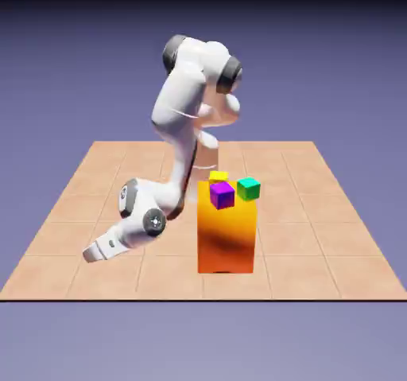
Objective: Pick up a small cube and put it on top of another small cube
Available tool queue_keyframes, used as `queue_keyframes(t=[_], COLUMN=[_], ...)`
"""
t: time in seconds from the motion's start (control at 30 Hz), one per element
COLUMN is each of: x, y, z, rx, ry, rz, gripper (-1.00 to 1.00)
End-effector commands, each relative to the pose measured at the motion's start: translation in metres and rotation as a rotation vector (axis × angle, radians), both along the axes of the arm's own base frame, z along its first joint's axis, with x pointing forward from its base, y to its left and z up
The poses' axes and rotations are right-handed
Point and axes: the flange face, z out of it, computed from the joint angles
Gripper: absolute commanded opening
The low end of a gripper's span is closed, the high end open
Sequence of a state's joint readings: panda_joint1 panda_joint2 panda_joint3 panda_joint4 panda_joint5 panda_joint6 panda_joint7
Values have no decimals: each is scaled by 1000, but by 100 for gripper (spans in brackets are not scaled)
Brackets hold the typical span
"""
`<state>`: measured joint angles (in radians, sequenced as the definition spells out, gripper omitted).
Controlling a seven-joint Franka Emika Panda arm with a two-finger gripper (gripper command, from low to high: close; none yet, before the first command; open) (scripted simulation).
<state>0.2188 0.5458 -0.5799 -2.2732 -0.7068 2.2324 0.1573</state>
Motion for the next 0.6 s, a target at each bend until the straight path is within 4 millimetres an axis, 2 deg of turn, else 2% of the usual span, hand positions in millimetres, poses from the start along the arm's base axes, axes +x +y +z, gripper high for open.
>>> queue_keyframes(t=[0.0, 0.13, 0.3, 0.43, 0.57], x=[1, 26, 45, 46, 30], y=[-11, 38, 106, 174, 239], z=[6, 42, 99, 153, 211], rx=[5, 42, 82, 96, 94], ry=[10, 16, 28, 35, 46], rz=[-24, -46, -53, -26, 10], gripper=[-100, -100, -100, -100, -100])
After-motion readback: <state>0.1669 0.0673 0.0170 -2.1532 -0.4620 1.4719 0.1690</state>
